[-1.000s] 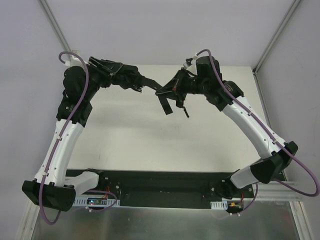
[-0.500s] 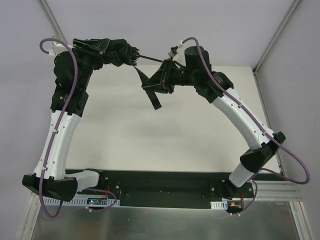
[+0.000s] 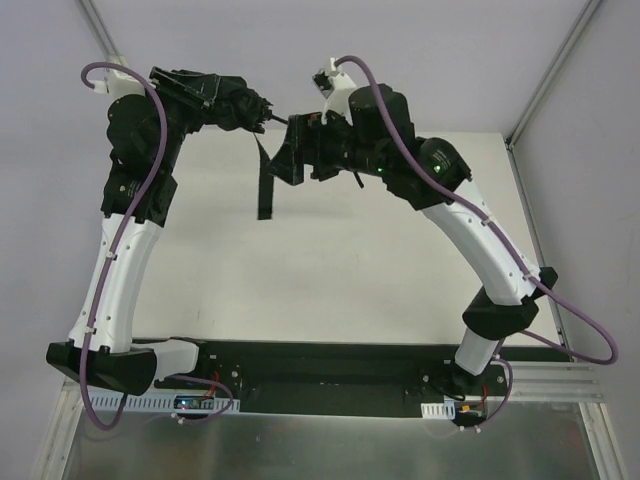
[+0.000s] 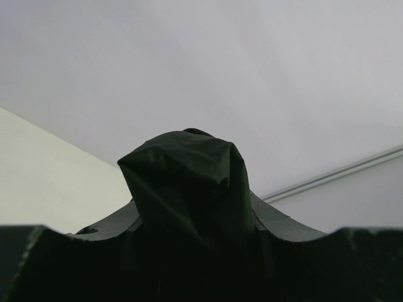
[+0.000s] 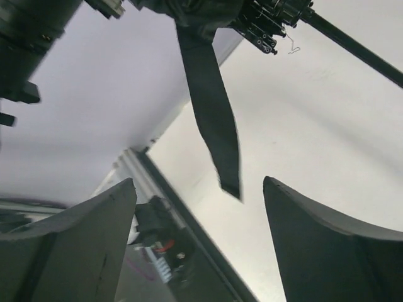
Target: Put away the umbrella
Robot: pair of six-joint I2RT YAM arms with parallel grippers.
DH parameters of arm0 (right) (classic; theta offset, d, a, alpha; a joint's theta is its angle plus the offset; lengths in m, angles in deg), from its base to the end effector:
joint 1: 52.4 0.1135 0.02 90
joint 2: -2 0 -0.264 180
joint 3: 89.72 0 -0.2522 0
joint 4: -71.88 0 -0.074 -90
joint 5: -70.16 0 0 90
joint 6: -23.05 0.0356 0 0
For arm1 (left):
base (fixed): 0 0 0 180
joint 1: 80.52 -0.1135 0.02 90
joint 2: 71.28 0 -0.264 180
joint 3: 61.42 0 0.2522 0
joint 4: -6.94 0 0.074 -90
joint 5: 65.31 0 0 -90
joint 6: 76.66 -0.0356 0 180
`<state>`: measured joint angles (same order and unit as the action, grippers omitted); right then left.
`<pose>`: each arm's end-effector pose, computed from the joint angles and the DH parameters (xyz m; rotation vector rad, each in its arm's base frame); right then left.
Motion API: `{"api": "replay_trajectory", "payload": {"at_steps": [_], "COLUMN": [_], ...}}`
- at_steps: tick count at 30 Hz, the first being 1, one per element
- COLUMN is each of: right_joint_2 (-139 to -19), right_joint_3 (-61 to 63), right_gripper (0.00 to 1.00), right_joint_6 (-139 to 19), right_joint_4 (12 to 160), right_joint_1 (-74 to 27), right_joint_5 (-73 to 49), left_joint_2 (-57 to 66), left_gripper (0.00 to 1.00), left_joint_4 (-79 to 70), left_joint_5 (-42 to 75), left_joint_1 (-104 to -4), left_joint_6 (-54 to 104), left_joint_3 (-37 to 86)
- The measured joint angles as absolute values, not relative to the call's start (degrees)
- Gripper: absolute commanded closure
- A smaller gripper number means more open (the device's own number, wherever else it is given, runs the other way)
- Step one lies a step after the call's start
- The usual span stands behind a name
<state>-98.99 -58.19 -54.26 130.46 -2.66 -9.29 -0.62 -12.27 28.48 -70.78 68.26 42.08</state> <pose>0.2198 0.2696 0.5376 -0.7234 1.7151 0.9381 0.2477 -0.0401 0.5252 -0.5879 1.2609 -0.9063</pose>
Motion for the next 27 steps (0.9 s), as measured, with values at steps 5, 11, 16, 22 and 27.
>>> {"api": "replay_trajectory", "payload": {"at_steps": [5, 11, 16, 22, 27], "right_joint_2": [-98.90, -101.94, -106.86, -110.77, -112.41], "right_joint_3": [-57.80, -58.67, -61.17, -62.17, -62.35], "right_gripper": [0.11, 0.22, 0.23, 0.55, 0.87], "right_joint_6": [-65.71, -74.17, -74.59, -76.21, -77.67], "right_joint_4": [128.66, 120.25, 115.66, 112.73, 112.03], "right_joint_1": [4.11, 9.47, 11.04, 11.96, 11.89], "right_joint_5": [-24.00, -38.30, -44.42, -48.61, -48.86], "left_joint_2": [0.51, 1.47, 1.54, 1.54, 1.52], "left_gripper": [1.00, 1.00, 1.00, 1.00, 1.00], "left_joint_4": [-13.23, -15.31, -16.71, -17.12, -20.62], "left_joint_5": [29.22, 30.71, 31.96, 33.05, 35.47], "left_joint_1": [-70.73, -70.25, -69.23, -68.94, -68.83], "left_joint_6": [61.88, 55.86, 52.24, 50.86, 53.70], "left_joint_3": [43.63, 46.58, 48.77, 49.27, 49.34]}}
